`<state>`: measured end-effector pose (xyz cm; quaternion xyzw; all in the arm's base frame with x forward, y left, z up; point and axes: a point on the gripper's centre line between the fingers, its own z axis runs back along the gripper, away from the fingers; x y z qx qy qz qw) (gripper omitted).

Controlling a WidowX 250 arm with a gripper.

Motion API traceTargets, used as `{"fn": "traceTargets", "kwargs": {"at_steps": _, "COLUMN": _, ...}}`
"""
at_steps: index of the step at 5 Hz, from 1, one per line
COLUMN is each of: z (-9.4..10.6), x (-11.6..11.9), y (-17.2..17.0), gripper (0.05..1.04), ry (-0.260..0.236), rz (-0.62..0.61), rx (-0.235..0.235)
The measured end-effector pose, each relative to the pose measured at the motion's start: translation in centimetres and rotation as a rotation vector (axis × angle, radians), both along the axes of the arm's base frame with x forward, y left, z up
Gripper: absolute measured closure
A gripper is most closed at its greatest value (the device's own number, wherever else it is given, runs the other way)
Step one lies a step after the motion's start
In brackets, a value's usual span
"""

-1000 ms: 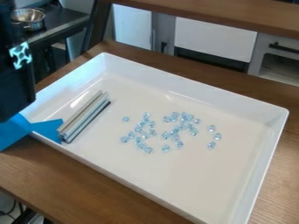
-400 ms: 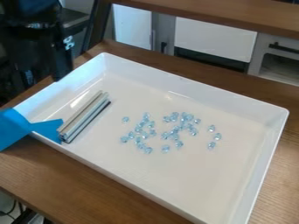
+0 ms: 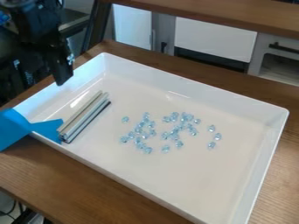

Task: Sweep into pile

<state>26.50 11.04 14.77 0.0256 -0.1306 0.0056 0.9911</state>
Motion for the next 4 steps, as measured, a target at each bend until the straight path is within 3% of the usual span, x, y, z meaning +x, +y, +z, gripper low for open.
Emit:
{"fn": "traceTargets", "kwargs": {"at_steps": 1, "z": -2.0, "x": 1.3, "y": 0.2, "gripper": 0.084, "ry": -0.03, "rz": -0.017, "rx": 0.059}}
{"fn": "traceTargets", "kwargs": {"at_steps": 2, "z": -3.0, "x": 2.7, "y": -0.2, "gripper": 0.084, "ry": -0.057, "rz": -0.01, "rx": 0.076}}
{"fn": "traceTargets", "kwargs": {"at_steps": 3, "z": -4.9, "x": 3.5, "y": -1.6, "gripper": 0.084, "ry": -0.013, "rz": -0.002, "rx": 0.052}}
{"fn": "traceTargets", "kwargs": {"at_steps": 4, "z": -6.4, "x": 4.4, "y": -2.5, "gripper": 0.084, "ry": 0.003, "rz": 0.0, "rx": 0.076}}
